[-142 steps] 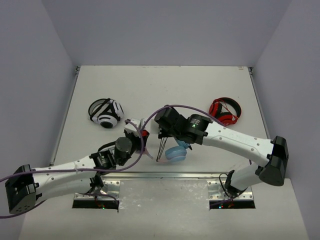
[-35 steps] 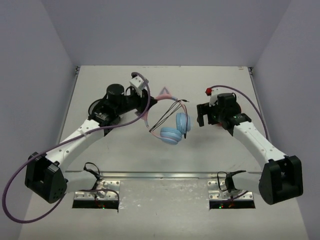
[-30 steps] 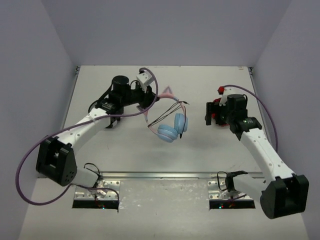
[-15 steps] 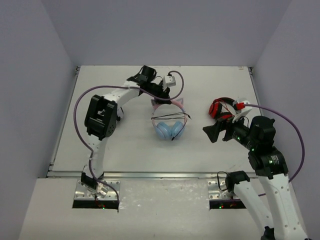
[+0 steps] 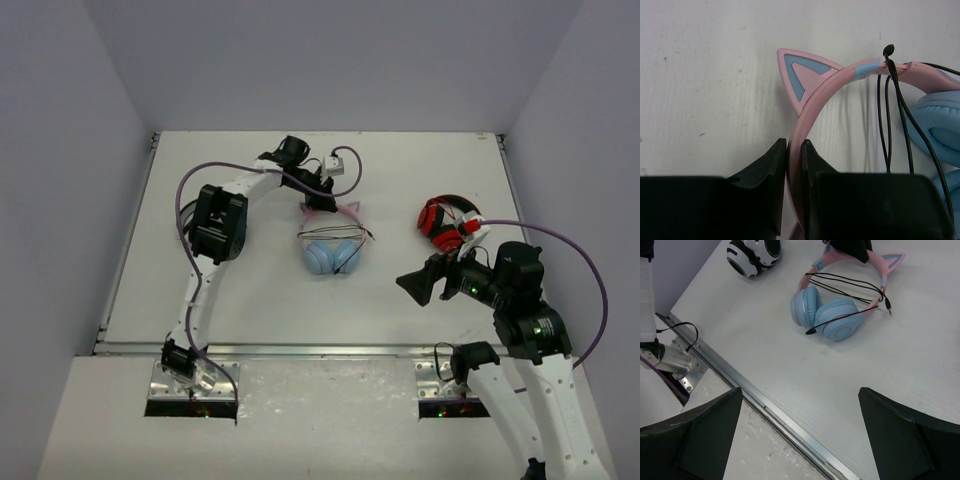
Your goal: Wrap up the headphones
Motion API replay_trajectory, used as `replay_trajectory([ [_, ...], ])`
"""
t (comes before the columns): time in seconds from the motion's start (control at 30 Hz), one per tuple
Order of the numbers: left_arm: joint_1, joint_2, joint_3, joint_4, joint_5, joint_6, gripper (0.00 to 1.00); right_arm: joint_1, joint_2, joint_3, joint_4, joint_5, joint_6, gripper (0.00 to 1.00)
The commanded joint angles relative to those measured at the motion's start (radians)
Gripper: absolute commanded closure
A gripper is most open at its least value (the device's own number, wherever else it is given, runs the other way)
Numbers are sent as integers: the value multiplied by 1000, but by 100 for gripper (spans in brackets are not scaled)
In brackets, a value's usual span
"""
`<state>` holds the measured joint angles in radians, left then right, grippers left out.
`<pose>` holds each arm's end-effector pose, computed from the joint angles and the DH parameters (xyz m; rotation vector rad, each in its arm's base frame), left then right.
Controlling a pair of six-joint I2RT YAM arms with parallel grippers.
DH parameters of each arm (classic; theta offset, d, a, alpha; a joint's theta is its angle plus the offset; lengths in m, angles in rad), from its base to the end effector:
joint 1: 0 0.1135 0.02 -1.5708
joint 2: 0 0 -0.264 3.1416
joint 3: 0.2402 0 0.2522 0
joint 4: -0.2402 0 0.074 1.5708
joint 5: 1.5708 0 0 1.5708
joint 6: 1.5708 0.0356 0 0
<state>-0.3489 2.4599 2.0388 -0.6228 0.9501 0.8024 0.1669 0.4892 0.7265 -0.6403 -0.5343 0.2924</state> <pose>0.4794 -0.2052 0.1526 1.4875 1.7184 -0.9917 0.1027 0.0357 0.3124 -0.2325 1.9926 0.8230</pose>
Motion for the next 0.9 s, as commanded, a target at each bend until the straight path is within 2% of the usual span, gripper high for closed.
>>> replay_trajectory([
  [0.0, 48, 10, 54, 20, 105, -17, 99, 2, -3, -7, 28, -39, 19, 1],
  [0.27, 57, 10, 57, -2, 145, -12, 96, 3, 19, -24, 51, -69, 22, 1],
  [0.37, 56, 7, 52, -8, 153, -28, 81, 3, 12, -35, 60, -76, 28, 1],
  [0.57, 39, 7, 31, 20, 142, -63, 76, 3, 2, -62, 74, -85, 45, 1],
  [0.7, 34, -12, 12, 78, 95, -123, 61, 3, 3, -53, 74, -87, 48, 1],
  [0.8, 36, -56, -28, 144, 67, -170, 57, 3, 9, -50, 71, -89, 47, 1],
  [0.87, 34, -85, -41, 194, -2, -224, 53, 3, 12, -56, 76, -96, 48, 1],
])
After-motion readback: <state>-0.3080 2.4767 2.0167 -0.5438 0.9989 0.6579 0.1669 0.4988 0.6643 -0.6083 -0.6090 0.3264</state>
